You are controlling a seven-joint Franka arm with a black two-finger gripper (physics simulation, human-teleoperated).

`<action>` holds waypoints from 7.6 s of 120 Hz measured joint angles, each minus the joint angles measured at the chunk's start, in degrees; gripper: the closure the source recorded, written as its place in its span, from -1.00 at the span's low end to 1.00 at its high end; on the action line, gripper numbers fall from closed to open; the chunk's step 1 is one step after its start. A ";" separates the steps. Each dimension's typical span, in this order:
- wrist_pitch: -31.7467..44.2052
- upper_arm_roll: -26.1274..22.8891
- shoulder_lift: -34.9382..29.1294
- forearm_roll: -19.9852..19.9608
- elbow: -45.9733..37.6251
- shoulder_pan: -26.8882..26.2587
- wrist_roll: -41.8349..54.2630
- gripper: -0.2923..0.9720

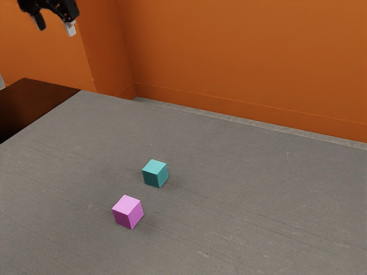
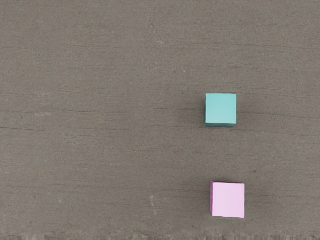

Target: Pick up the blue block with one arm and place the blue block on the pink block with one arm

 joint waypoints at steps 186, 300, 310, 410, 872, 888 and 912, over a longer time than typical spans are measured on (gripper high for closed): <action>40.42 3.42 40.37 -6.32 -9.10 -7.00 3.14 -0.54; 50.30 6.61 41.17 -6.45 -15.99 -12.89 4.16 -0.54; 50.46 6.74 40.26 -6.32 -17.18 -13.38 4.18 -0.54; 52.76 7.15 23.24 -2.02 -39.03 -15.20 2.77 -0.54; 61.84 5.11 -8.60 0.07 -76.83 -16.53 -11.06 -0.06; 62.21 5.12 -9.32 0.07 -78.23 -16.53 -11.21 -0.06; 62.23 5.19 -9.42 0.52 -78.40 -16.53 -10.80 -0.06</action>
